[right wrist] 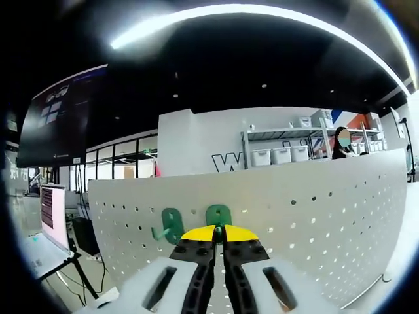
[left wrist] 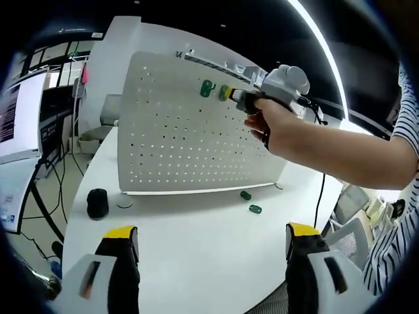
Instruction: Insert the hook assembly into the mounting plate slot until the hook locks in place.
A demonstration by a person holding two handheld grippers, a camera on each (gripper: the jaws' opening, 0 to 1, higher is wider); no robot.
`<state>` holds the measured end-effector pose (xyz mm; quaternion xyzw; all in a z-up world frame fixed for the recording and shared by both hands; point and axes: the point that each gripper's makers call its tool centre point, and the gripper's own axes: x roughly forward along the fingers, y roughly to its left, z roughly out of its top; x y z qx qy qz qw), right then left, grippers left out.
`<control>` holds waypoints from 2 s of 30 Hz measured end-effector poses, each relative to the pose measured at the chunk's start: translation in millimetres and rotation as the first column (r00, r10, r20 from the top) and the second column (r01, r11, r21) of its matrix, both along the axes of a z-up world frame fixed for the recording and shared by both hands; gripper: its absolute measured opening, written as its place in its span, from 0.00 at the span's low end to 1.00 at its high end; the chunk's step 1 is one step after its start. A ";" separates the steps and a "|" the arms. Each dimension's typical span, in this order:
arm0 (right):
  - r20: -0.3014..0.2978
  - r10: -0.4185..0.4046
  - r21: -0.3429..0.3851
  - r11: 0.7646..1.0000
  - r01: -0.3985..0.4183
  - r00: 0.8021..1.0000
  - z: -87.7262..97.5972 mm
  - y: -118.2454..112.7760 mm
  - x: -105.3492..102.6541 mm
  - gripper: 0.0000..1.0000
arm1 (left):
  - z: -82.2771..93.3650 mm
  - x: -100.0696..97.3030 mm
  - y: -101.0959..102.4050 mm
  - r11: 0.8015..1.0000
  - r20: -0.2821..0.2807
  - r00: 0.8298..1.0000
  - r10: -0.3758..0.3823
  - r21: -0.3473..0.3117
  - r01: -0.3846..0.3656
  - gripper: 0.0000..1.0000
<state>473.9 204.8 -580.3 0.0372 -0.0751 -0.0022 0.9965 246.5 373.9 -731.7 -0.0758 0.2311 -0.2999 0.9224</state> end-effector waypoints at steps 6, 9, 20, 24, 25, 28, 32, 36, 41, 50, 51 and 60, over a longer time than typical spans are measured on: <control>-0.022 -0.008 0.004 1.000 0.008 1.000 0.3 -0.1 0.3 0.00 | -1.9 0.6 -1.7 1.000 -0.005 1.000 -0.003 -0.003 0.003 0.95; -0.023 -0.011 0.003 1.000 0.011 1.000 3.1 -1.2 1.6 0.03 | -1.4 0.4 -2.3 1.000 -0.004 1.000 -0.004 -0.004 0.004 0.95; 0.020 0.014 0.055 0.998 -0.015 1.000 26.5 -14.9 -7.3 0.19 | 2.5 2.4 -5.8 1.000 0.006 1.000 -0.016 0.008 0.016 0.95; 0.038 0.015 0.021 1.000 -0.015 0.999 37.8 -34.6 -15.0 0.21 | 3.5 3.2 -7.1 1.000 0.011 1.000 -0.022 0.010 0.022 0.95; 0.036 0.012 0.007 1.000 -0.013 0.999 38.6 -43.7 -18.2 0.22 | 3.3 3.1 -7.6 1.000 0.011 1.000 -0.024 0.012 0.024 0.95; 0.019 0.003 -0.009 1.000 -0.003 1.000 34.3 -68.5 -27.8 0.23 | 1.7 2.0 -8.8 1.000 0.003 1.000 -0.027 0.013 0.027 0.95; -0.053 -0.028 -0.082 0.996 0.023 0.998 11.0 -105.3 -45.6 0.24 | 0.9 -1.6 -13.0 0.999 -0.004 0.999 -0.039 0.019 0.039 0.95; -0.124 -0.051 -0.144 0.989 0.033 0.991 -17.8 -135.9 -69.1 0.24 | -1.1 -6.1 -18.2 0.998 -0.015 0.998 -0.062 0.028 0.062 0.95; -0.211 -0.077 -0.182 0.982 0.038 0.974 -52.6 -162.3 -101.7 0.24 | -1.7 -12.2 -24.0 0.995 -0.024 0.996 -0.091 0.033 0.092 0.95; -0.353 -0.107 -0.204 0.978 0.036 0.929 -112.1 -185.8 -163.9 0.24 | -5.6 -19.6 -31.0 0.992 -0.043 0.992 -0.120 0.029 0.121 0.94; -0.369 -0.106 -0.202 0.979 0.032 0.923 -118.8 -186.6 -170.8 0.24 | -5.1 -21.4 -32.9 0.992 -0.044 0.991 -0.124 0.023 0.125 0.94; -0.474 -0.092 -0.190 0.982 0.001 0.876 -159.7 -189.9 -214.8 0.25 | -11.1 -26.6 -39.7 0.986 -0.073 0.985 -0.157 0.040 0.160 0.94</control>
